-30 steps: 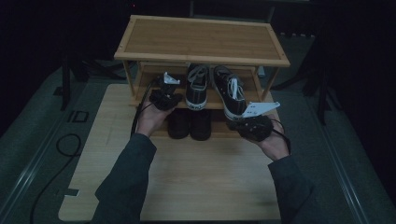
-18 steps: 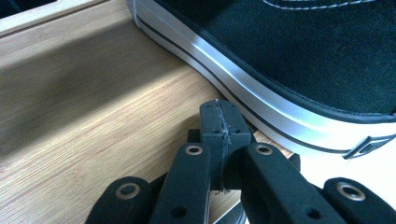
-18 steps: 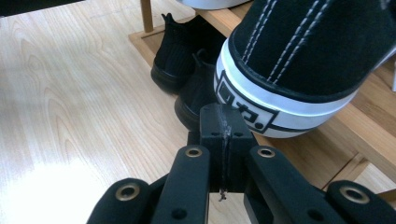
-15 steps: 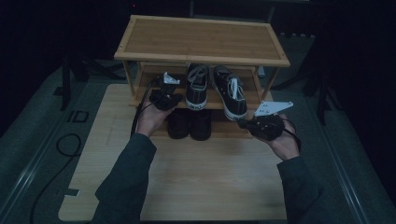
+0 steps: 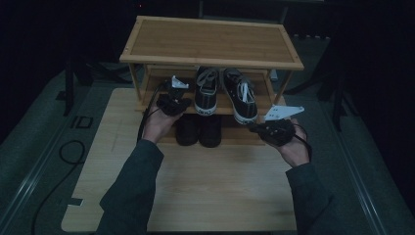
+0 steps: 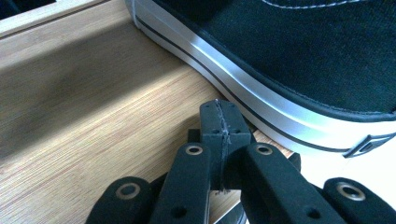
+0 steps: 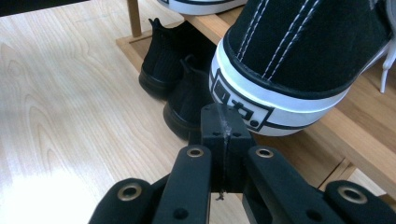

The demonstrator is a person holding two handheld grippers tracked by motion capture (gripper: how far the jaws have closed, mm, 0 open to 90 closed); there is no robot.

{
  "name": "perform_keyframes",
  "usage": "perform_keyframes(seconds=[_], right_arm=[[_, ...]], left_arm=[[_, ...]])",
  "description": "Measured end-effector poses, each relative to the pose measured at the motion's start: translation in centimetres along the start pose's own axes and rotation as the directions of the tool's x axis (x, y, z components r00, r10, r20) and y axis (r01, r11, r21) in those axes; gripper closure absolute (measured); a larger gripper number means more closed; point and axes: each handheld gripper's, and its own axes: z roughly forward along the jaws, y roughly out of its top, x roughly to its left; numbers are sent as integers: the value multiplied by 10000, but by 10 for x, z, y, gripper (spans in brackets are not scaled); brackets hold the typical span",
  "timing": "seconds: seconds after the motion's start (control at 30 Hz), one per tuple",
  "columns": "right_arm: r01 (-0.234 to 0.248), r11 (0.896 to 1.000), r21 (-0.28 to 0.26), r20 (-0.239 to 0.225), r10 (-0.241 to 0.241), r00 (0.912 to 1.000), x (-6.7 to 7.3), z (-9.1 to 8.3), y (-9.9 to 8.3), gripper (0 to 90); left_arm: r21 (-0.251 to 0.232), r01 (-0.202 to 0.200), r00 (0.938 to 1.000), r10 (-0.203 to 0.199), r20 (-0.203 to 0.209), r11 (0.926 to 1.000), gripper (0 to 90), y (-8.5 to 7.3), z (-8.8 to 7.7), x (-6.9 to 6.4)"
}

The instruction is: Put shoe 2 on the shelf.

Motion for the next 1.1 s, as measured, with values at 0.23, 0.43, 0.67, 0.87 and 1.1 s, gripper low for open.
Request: perform_keyframes(seconds=[0.23, 0.43, 0.67, 0.87, 1.1], right_arm=[[-64, 9999, -124, -14, 64, 10000, -1, 9, 9, 900], [-166, 9995, -276, 153, 171, 9997, -1, 10, 9, 900], [-28, 9996, -265, 371, 38, 9993, 4, 22, 20, 900], [43, 9996, -279, 343, -33, 9994, 4, 29, 25, 900], [222, 9997, -79, 850, -214, 9962, 5, 33, 24, 900]], left_arm=[[-14, 0, 10000, 0, -78, 10000, 900, 0, 0, -1], [8, 18, 10000, -18, -77, 10000, 900, 1, 1, -1], [12, 54, 10000, -54, -42, 10000, 900, 1, 1, 0], [12, 178, 9998, -178, 58, 9998, 900, 1, 0, 1], [23, 204, 9998, -204, 53, 9998, 900, 1, 1, 1]])
